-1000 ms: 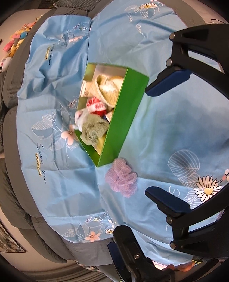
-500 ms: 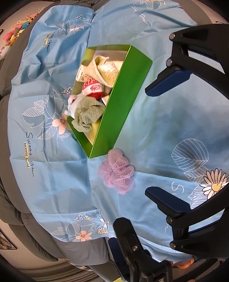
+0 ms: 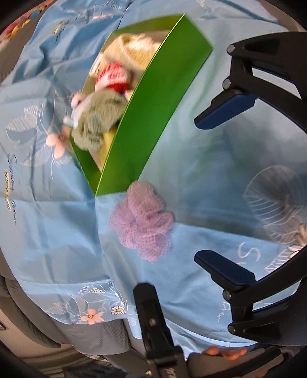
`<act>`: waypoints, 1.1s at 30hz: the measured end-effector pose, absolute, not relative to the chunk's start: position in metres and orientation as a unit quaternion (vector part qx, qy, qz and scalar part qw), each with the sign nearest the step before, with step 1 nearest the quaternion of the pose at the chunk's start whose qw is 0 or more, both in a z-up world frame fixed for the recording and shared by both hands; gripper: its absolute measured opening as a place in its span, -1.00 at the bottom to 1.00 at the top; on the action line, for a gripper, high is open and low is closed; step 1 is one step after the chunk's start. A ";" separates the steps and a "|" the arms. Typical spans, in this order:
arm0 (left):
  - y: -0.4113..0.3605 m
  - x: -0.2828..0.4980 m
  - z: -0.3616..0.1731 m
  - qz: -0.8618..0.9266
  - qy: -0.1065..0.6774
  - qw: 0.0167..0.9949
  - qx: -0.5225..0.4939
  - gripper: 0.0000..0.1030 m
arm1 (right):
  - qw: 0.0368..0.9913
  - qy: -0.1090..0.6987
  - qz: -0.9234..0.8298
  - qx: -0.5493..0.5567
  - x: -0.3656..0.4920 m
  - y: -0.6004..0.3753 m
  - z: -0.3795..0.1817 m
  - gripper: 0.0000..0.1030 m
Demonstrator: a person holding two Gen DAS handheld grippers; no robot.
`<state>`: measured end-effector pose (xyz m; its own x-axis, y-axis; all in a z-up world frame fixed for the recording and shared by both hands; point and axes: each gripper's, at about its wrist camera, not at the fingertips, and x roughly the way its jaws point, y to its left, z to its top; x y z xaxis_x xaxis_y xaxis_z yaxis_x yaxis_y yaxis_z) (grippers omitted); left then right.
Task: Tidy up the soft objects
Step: 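Grasp the pink mesh bath puff with the left gripper, then carry the bath puff into the box and open the left gripper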
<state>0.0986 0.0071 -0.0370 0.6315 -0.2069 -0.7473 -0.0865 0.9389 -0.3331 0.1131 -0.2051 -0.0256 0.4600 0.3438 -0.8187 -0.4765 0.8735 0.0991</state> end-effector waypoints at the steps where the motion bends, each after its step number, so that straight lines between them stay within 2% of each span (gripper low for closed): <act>1: 0.009 0.104 -0.042 -0.036 0.434 0.882 -0.177 0.99 | 0.849 0.462 0.246 -0.073 0.116 -0.201 -0.028 0.98; 11: 0.018 0.164 -0.073 -0.090 0.477 0.840 -0.244 0.98 | 0.831 0.469 0.286 -0.092 0.158 -0.157 -0.050 0.98; 12: 0.019 0.167 -0.074 -0.093 0.477 0.839 -0.247 0.92 | 0.828 0.473 0.287 -0.090 0.161 -0.155 -0.053 0.95; 14: 0.019 0.170 -0.077 -0.097 0.478 0.837 -0.250 0.74 | 0.822 0.477 0.298 -0.086 0.166 -0.152 -0.056 0.84; 16: 0.020 0.171 -0.080 -0.101 0.482 0.833 -0.252 0.38 | 0.818 0.476 0.310 -0.089 0.168 -0.149 -0.057 0.58; 17: 0.020 0.173 -0.082 -0.103 0.485 0.830 -0.254 0.29 | 0.816 0.477 0.312 -0.092 0.169 -0.147 -0.059 0.50; 19: 0.022 0.172 -0.087 -0.107 0.487 0.826 -0.264 -0.03 | 0.812 0.481 0.316 -0.094 0.170 -0.146 -0.062 0.11; 21: 0.024 0.171 -0.089 -0.107 0.484 0.825 -0.272 -0.21 | 0.807 0.487 0.321 -0.088 0.171 -0.147 -0.065 -0.14; 24: 0.025 0.167 -0.089 -0.107 0.477 0.826 -0.280 -0.62 | 0.804 0.487 0.331 -0.087 0.168 -0.148 -0.066 -0.54; 25: 0.024 0.164 -0.087 -0.109 0.473 0.829 -0.279 -0.62 | 0.803 0.486 0.333 -0.088 0.167 -0.148 -0.066 -0.65; 28: 0.020 0.156 -0.080 -0.113 0.465 0.834 -0.276 -0.64 | 0.806 0.477 0.340 -0.086 0.163 -0.148 -0.062 -0.77; 33: 0.012 0.134 -0.050 -0.128 0.437 0.850 -0.264 -0.64 | 0.818 0.449 0.350 -0.083 0.146 -0.157 -0.040 -0.79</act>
<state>0.1344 0.0120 -0.0499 0.5848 -0.4478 -0.6764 -0.0138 0.8282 -0.5602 0.1463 -0.1565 -0.0396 0.3517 0.4993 -0.7918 -0.6474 0.7407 0.1796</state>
